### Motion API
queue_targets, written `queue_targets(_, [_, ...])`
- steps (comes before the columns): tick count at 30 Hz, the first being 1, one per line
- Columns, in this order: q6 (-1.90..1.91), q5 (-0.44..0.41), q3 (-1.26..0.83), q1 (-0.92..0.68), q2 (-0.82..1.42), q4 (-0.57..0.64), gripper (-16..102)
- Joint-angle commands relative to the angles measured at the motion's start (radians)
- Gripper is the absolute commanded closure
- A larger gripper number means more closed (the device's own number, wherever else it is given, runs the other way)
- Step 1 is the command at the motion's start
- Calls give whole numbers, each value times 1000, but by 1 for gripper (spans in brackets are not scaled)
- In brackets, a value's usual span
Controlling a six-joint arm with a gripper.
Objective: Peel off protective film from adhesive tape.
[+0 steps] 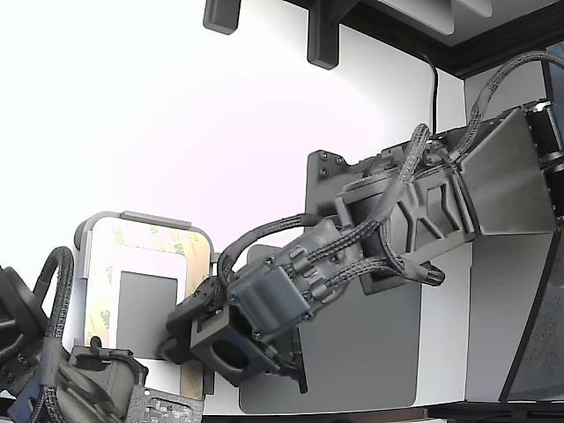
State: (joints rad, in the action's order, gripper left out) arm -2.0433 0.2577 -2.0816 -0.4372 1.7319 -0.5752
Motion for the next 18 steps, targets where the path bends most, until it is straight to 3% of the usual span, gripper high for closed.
queue_targets(1, [-28,5,26,5,3,18,97])
queue_targets(18, [-123,26,109,-29,-63,8,96])
